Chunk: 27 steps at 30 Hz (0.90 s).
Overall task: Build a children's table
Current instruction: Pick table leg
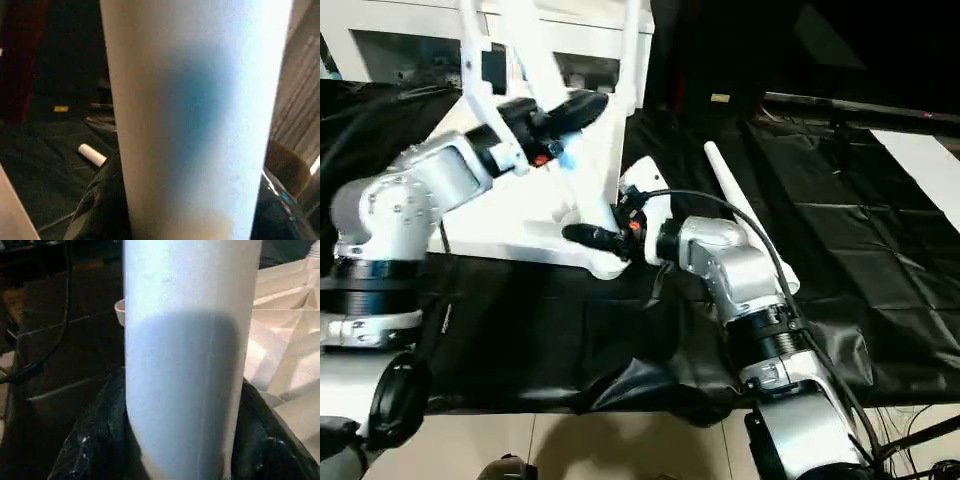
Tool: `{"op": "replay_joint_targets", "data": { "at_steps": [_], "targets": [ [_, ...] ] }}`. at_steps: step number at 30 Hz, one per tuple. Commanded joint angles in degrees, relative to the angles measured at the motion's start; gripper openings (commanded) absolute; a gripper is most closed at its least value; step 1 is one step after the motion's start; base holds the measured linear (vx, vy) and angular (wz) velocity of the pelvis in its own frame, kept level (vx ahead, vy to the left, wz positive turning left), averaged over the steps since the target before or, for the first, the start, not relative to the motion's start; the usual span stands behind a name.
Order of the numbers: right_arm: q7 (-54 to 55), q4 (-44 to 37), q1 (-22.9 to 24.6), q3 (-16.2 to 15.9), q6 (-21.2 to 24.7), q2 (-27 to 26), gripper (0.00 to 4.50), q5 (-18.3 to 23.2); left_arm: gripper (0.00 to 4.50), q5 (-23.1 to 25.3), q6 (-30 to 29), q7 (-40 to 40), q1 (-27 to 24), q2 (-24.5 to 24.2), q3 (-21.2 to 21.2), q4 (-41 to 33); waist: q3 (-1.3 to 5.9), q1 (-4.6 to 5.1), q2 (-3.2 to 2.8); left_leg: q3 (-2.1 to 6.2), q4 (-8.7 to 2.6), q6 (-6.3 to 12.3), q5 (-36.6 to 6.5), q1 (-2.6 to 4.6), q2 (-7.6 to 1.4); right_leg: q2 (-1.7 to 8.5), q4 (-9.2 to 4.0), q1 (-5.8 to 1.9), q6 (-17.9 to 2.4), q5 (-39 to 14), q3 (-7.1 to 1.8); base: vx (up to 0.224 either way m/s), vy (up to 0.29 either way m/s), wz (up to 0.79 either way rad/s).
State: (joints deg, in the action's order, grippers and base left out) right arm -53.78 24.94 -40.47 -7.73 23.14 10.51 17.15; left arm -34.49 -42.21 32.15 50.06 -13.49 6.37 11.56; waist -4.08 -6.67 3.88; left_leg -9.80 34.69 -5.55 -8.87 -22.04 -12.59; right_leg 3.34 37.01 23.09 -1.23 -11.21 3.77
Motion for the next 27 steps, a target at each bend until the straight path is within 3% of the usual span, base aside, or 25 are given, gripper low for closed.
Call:
{"op": "replay_joint_targets", "data": {
  "at_steps": [1, 3, 4, 11, 12, 13, 14, 17, 20, 27],
  "targets": [
    [-0.6, 0.0, -1.8, 2.2, 0.3, 1.5, 2.66, 1.0, 1.79, 1.6, -0.2, 1.7, 0.3, -0.7, -1.8, -0.4, 4.74, 0.1, -0.75, -0.1, -3.77, -1.19, -9.4, 1.17, -0.59, 4.0, -4.16, -3.34, -10.2, -5.6, -2.71, 0.0, 0.0, 0.0],
    [-0.7, -0.1, -2.0, 1.9, 0.3, 1.9, 2.85, 0.8, 1.78, 2.0, -0.1, 2.2, 0.6, -1.1, -2.3, 0.0, 4.83, 0.1, -0.73, -0.02, -3.77, -1.22, -8.8, 1.11, -0.53, 3.97, -4.07, -3.48, -9.9, -5.3, -2.62, 0.0, 0.0, 0.0],
    [-2.6, -0.5, -3.0, 2.2, 3.4, 2.8, 3.07, 2.2, 1.77, 2.7, 0.4, 4.4, 1.0, -1.9, -3.9, 0.7, 4.8, 0.18, -0.55, -0.06, -3.74, -1.0, -8.1, 1.13, -0.42, 3.9, -4.08, -3.47, -10.0, -4.8, -2.66, 0.0, 0.0, 0.0],
    [-7.7, -1.0, -4.5, 1.1, 7.2, 5.2, 3.06, 3.2, 1.77, 3.5, 1.3, 6.2, 1.9, -2.9, -5.1, 1.8, 4.86, 0.25, -0.57, -0.16, -3.62, -0.47, -7.5, 1.07, -0.51, 3.89, -3.91, -3.52, -10.9, -2.9, -2.65, 0.0, 0.0, 0.0],
    [-8.4, -0.7, -4.7, 0.6, 7.5, 5.7, 3.06, 2.9, 1.77, 3.6, 1.4, 6.8, 2.0, -3.0, -5.4, 2.0, 4.83, 0.26, -0.13, -0.22, -3.6, -0.33, -7.6, 1.05, -0.46, 3.9, -4.02, -3.58, -10.8, -3.5, -2.64, 0.0, 0.0, 0.0],
    [-9.0, -0.4, -4.8, 0.2, 7.8, 6.2, 3.06, 2.8, 1.77, 3.9, 1.6, 7.2, 2.0, -3.2, -5.8, 2.0, 4.83, 0.12, -0.27, -0.22, -3.59, -0.35, -7.6, 1.09, -0.46, 3.99, -4.0, -3.57, -10.7, -3.9, -2.65, 0.0, 0.0, 0.0],
    [-10.5, -0.1, -5.0, -0.6, 8.6, 6.8, 3.06, 2.9, 1.77, 4.2, 1.8, 7.6, 2.1, -3.3, -6.0, 2.1, 4.8, 0.12, 0.14, -0.2, -3.61, -0.4, -7.7, 0.99, -0.54, 4.07, -4.03, -3.64, -10.3, -5.2, -2.63, 0.0, 0.0, 0.0],
    [-11.1, 0.4, -5.1, -1.3, 9.0, 7.1, 3.06, 2.6, 1.77, 4.2, 1.8, 8.1, 2.1, -3.4, -6.1, 1.8, 4.78, 0.12, -0.03, -0.18, -3.59, -0.42, -7.3, 0.98, -0.6, 4.17, -4.03, -3.47, -10.2, -5.7, -2.63, 0.0, 0.0, 0.0],
    [-10.5, 1.7, -5.5, -2.1, 9.0, 6.6, 3.06, 1.6, 1.77, 4.1, 1.5, 8.7, 1.9, -3.8, -6.4, 0.9, 4.83, 0.07, 0.26, -0.21, -3.55, -0.36, -6.6, 0.9, -0.59, 4.21, -3.93, -3.51, -10.4, -5.2, -2.62, 0.0, 0.0, 0.0],
    [-8.8, 3.7, -6.2, -3.4, 7.0, 5.4, 3.06, -0.9, 1.77, 4.1, 1.1, 9.9, 1.7, -3.7, -7.0, -0.2, 4.78, 0.05, 0.25, -0.21, -3.61, -0.77, -6.6, 0.97, -0.66, 4.28, -3.86, -3.35, -10.5, -5.5, -2.6, 0.0, 0.0, 0.0]
  ]
}}
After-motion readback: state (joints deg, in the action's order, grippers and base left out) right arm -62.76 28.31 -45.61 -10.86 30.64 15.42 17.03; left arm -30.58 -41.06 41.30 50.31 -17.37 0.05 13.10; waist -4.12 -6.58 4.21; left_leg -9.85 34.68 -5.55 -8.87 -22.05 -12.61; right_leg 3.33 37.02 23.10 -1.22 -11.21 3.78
